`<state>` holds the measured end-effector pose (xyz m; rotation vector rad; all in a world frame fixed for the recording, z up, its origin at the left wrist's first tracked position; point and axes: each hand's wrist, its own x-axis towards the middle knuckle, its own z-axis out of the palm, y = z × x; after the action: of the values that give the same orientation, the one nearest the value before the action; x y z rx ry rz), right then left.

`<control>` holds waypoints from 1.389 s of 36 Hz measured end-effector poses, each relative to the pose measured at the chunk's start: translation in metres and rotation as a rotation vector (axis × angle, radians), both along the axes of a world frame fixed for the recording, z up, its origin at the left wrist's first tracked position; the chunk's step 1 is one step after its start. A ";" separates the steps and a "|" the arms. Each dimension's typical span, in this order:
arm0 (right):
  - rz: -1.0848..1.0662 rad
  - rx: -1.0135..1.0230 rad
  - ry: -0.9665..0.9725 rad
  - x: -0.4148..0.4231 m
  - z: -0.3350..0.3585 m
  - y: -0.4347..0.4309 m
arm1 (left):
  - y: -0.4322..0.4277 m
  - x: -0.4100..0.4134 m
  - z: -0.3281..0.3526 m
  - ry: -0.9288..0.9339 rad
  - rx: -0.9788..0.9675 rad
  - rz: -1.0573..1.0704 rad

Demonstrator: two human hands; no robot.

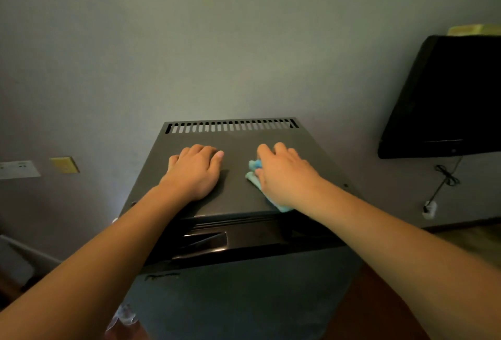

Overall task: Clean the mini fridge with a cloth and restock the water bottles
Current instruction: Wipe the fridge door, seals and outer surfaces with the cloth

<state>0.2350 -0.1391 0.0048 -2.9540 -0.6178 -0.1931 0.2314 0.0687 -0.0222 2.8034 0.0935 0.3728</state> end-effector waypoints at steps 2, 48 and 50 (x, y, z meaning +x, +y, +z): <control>-0.056 0.004 -0.001 0.019 0.004 -0.009 | 0.003 -0.002 -0.001 -0.020 -0.023 0.004; 0.314 -0.067 -0.017 0.178 0.011 0.073 | 0.005 0.029 0.000 0.009 0.038 0.231; 0.383 -0.044 -0.026 0.160 0.009 0.083 | 0.005 0.029 0.002 0.008 0.012 0.228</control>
<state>0.3953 -0.0561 0.0142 -2.8046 -1.1844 -0.1815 0.2604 0.0740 -0.0207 2.8126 0.4162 0.4156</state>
